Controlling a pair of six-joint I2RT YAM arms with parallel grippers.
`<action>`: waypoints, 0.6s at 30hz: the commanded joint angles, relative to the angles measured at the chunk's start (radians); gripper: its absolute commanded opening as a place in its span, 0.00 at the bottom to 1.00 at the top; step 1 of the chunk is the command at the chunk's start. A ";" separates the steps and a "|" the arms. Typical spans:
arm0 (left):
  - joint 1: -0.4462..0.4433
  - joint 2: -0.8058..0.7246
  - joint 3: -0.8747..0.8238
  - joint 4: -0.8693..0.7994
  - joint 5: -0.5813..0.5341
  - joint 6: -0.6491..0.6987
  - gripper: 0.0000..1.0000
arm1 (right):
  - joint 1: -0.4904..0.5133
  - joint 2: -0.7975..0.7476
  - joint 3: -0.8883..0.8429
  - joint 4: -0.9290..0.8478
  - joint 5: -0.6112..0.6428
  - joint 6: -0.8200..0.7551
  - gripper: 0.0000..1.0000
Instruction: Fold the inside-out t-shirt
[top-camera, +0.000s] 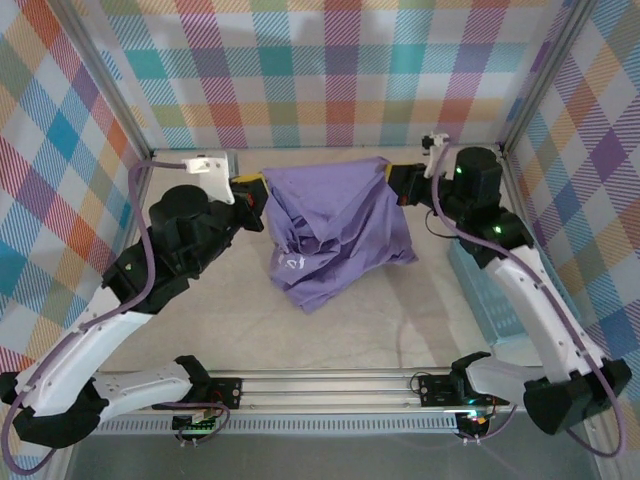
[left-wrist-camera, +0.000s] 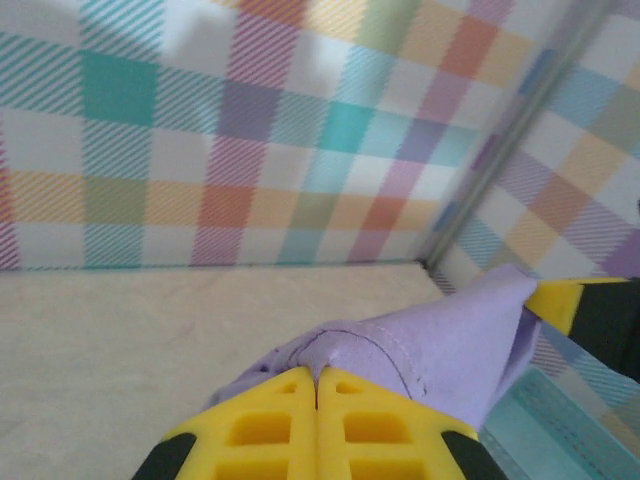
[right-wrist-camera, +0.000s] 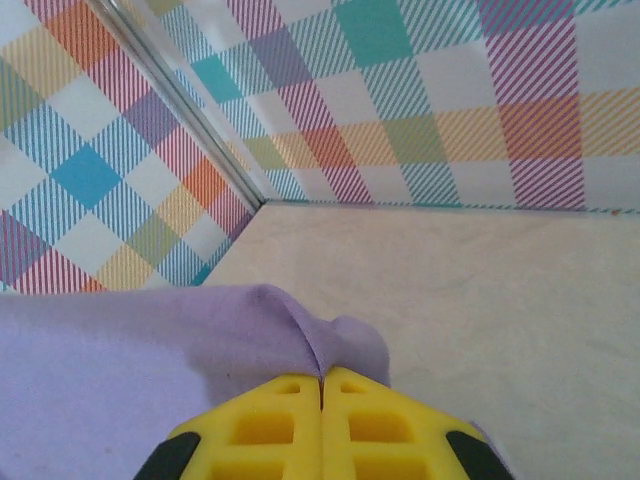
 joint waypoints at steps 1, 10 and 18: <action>0.082 0.147 -0.072 -0.161 -0.067 -0.118 0.00 | -0.003 0.234 0.041 -0.076 -0.025 -0.016 0.00; 0.383 0.321 -0.220 -0.169 0.129 -0.219 0.00 | 0.016 0.546 0.180 -0.286 0.120 -0.009 0.55; 0.490 0.467 -0.231 -0.172 0.162 -0.211 0.00 | 0.208 0.367 -0.127 -0.181 0.189 0.056 0.63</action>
